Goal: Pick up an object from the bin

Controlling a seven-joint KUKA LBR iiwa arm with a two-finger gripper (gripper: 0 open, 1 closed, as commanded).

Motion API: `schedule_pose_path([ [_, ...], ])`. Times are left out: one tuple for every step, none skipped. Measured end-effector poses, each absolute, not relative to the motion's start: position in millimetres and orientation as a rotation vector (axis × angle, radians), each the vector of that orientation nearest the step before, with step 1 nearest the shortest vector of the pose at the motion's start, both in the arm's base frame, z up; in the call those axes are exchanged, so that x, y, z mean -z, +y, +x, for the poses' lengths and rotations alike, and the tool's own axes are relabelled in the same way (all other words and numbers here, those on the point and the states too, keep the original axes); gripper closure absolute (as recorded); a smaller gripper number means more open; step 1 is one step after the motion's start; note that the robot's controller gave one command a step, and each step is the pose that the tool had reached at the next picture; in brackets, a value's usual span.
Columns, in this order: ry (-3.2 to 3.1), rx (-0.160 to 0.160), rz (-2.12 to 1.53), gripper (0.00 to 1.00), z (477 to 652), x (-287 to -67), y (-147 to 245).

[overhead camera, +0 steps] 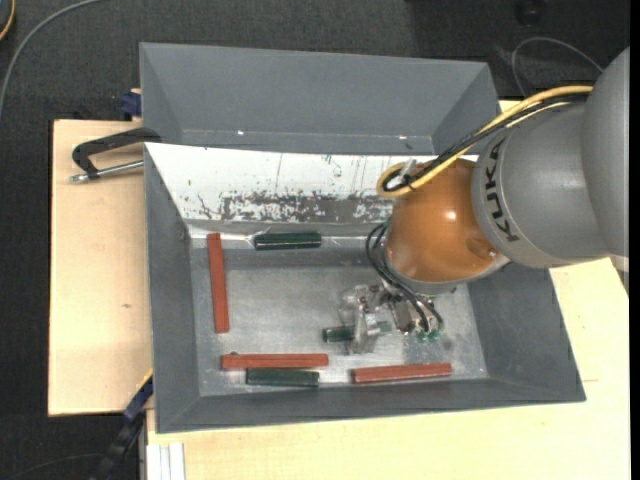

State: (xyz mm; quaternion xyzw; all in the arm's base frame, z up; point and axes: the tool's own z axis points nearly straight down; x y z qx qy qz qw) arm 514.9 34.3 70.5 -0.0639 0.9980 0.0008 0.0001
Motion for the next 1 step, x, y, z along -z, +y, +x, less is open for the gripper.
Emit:
schedule_pose_path([
  [3.125,-0.002,-0.258,1.00,524.2,-200.2,29.9],
])
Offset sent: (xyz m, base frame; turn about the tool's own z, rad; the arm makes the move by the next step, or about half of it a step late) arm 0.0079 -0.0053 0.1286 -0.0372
